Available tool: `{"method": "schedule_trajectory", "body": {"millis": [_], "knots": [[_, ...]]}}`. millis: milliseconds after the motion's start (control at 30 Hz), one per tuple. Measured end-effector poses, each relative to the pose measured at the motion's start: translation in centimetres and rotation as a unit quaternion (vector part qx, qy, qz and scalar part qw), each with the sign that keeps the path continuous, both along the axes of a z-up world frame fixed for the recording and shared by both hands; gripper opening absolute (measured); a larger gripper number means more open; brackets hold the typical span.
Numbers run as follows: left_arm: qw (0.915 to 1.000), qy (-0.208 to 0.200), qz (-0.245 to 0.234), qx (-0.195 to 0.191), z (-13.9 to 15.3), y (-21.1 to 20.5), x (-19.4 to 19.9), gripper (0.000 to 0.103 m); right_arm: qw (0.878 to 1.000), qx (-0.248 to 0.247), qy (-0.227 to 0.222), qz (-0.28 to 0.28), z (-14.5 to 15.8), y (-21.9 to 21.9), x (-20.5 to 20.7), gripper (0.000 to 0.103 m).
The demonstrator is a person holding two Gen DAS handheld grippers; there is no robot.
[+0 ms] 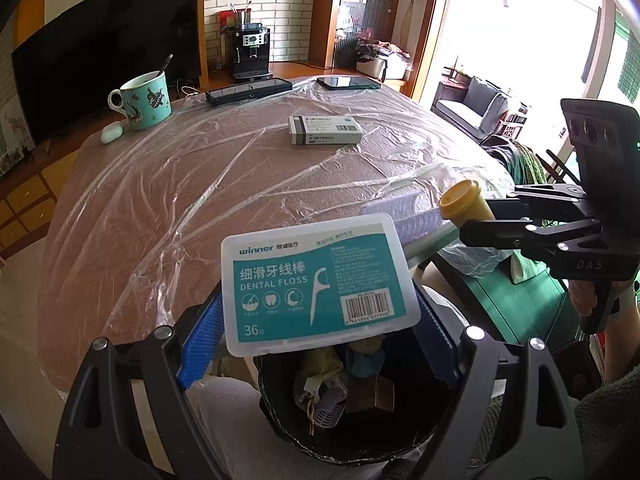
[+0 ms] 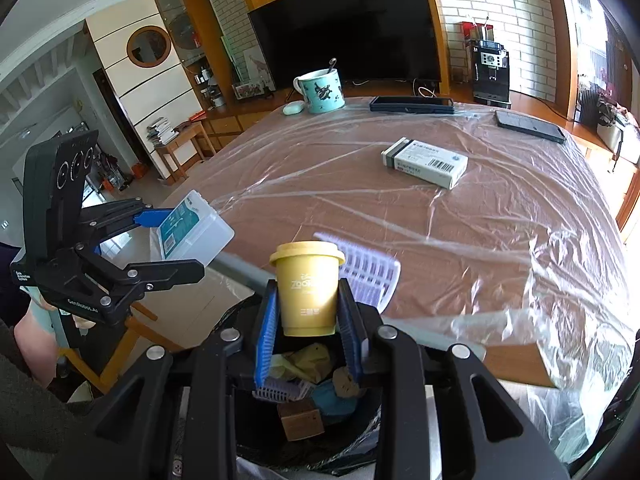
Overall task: Collect trash
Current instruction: 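Carry the dental floss box and yellow cup over the black trash bin, then open the left tool to drop the floss box while the right tool releases the cup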
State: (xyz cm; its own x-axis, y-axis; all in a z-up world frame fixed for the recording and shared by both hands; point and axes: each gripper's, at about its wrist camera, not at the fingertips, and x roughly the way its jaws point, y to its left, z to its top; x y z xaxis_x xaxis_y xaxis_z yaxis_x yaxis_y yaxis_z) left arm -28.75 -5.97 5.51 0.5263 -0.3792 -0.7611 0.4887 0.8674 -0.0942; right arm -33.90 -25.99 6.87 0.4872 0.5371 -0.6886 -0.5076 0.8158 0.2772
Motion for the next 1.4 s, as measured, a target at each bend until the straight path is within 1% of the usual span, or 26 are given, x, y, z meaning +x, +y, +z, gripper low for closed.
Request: {"method": "schedule_trajectory", "body": {"millis": [367, 767, 1133, 1400], "knots": [[0.9997, 0.009, -0.011, 0.019, -1.4, -0.8, -2.0, 0.086, 1.0, -0.014, 0.014, 0.014, -1.4, 0.6, -2.0, 0.029], [0.9987, 0.027, -0.015, 0.04, -3.7, -1.5, -3.4, 0.086, 0.998, -0.035, 0.04, 0.022, -3.7, 1.5, -3.5, 0.029], [0.9971, 0.053, -0.01, 0.055, -6.5, -1.7, -3.5, 0.086, 0.997, -0.044, 0.064, 0.018, -6.0, 1.6, -4.5, 0.029], [0.9957, 0.067, -0.004, 0.064, -8.1, -1.8, -3.4, 0.086, 0.996, -0.053, 0.074, 0.015, -7.1, 1.8, -4.4, 0.029]]}}
